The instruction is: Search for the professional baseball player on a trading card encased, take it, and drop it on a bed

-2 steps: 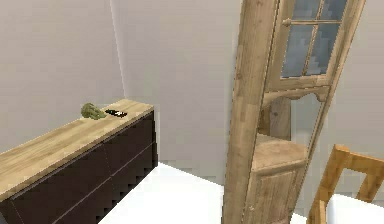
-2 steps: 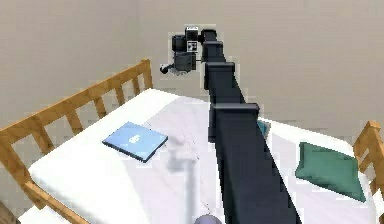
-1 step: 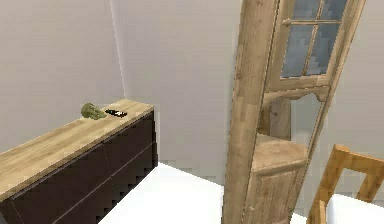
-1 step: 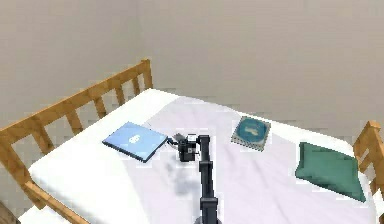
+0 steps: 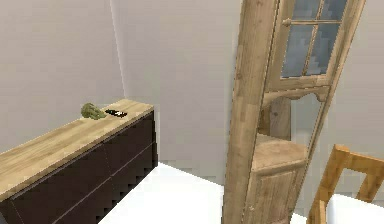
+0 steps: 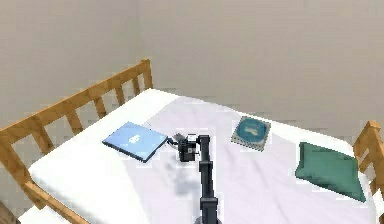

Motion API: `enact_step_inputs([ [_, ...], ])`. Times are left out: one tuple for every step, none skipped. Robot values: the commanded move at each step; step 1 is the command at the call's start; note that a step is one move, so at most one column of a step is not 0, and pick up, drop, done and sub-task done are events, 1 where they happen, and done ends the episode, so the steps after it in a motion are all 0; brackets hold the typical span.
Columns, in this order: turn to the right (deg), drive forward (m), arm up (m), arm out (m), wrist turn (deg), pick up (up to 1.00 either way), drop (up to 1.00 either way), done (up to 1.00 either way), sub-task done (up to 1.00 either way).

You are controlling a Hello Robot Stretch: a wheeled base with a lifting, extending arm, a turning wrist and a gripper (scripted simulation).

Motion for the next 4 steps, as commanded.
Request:
enact_step_inputs([
  [0.0,0.00,0.00,0.00,0.0,0.00,1.00,0.00,0.00],
  [0.0,0.00,0.10,0.00,0.0,0.00,0.00,0.00,0.00],
  [0.0,0.00,0.00,-0.08,0.0,0.00,0.00,0.00,0.00],
  [0.0,0.00,0.00,0.00,0.0,0.00,0.00,1.00,0.00],
])
